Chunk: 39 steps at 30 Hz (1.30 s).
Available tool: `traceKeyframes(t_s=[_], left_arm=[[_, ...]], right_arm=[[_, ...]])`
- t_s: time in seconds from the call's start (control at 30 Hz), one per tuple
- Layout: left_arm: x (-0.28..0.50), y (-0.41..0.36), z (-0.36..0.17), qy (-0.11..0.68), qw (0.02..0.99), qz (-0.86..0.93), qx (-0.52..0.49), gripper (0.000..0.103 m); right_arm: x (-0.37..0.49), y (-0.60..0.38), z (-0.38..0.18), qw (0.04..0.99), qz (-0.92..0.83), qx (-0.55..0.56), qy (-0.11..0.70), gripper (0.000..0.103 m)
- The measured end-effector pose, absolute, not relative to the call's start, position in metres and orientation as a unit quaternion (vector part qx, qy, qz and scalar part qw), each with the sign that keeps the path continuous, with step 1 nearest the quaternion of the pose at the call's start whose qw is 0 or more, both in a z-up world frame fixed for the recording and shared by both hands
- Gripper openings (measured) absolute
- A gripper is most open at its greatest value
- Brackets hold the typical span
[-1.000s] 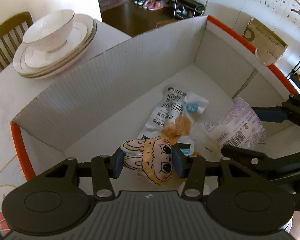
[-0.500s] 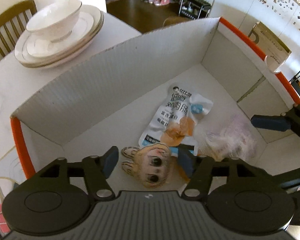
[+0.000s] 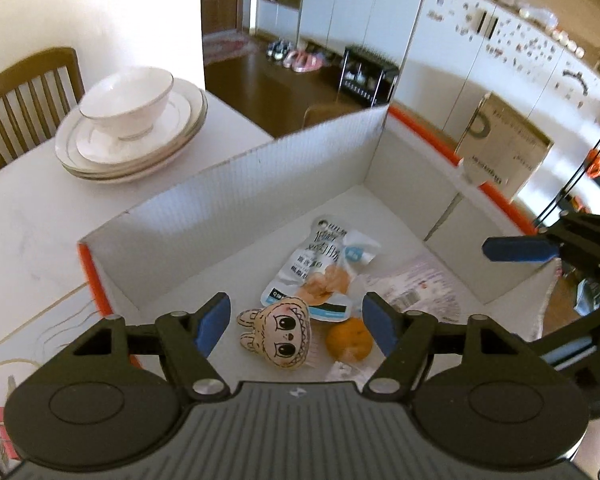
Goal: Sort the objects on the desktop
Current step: 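Lift both tools out of the box and move back over the table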
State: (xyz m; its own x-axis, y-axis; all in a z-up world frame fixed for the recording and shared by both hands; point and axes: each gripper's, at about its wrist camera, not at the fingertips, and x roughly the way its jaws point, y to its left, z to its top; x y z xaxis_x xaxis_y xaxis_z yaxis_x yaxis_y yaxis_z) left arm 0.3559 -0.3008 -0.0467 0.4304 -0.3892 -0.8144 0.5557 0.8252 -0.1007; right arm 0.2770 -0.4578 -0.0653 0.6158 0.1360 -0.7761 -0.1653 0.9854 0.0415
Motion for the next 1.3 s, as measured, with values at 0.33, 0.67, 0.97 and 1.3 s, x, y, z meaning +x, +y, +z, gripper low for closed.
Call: traceKeyframes(t_s=[0.33,0.67,0.97,1.3], left_arm=[[0.322,-0.270,-0.014,0.415,0.861,-0.283,0.077,0.072],[0.280,-0.220,0.011,0.382,0.880,-0.275,0.066,0.072],[0.244,-0.150,0.022,0.357,0.897,-0.257,0.044,0.082],[0.197,-0.068,0.009,0.332,0.910,-0.241,0.048,0.101]], right_arm=[[0.252,-0.441,-0.042,0.914,0.084,-0.018,0.397,0.083],[0.224,-0.404,-0.020,0.928,0.088,-0.029,0.361,0.087],[0.201,-0.353,-0.009,0.932,0.103,-0.029,0.348,0.095],[0.189,-0.292,-0.008,0.933,0.113,-0.023,0.340,0.102]])
